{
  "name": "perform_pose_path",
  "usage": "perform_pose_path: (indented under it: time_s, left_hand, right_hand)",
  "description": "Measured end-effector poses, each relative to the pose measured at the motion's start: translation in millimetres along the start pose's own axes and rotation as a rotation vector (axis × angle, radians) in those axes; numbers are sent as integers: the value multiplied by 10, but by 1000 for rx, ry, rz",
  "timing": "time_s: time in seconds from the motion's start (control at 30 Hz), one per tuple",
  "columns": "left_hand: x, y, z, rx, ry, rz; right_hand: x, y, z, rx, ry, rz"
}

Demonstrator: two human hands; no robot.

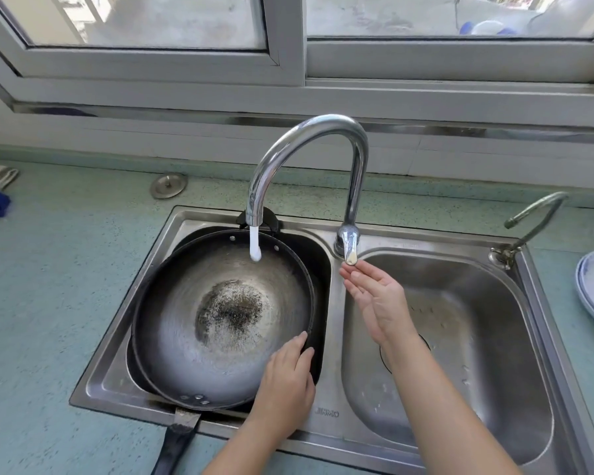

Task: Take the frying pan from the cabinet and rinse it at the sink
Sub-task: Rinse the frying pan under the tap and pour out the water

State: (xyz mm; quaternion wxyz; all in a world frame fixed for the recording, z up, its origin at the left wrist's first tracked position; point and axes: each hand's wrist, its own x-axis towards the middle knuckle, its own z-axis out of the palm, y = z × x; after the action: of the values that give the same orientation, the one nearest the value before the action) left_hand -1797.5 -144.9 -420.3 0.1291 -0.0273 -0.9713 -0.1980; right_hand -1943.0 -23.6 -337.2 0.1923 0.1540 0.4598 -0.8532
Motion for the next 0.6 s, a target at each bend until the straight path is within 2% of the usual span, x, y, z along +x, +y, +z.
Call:
perform_pose_path:
  time_s: [0.2, 0.6]
  left_hand:
    - [-10, 13, -10, -8, -23, -20]
    - [-170, -61, -291, 38, -9, -94]
  right_hand:
    - [-29, -4, -2, 8, -7, 22]
    - [-332, 182, 8, -221, -7, 27]
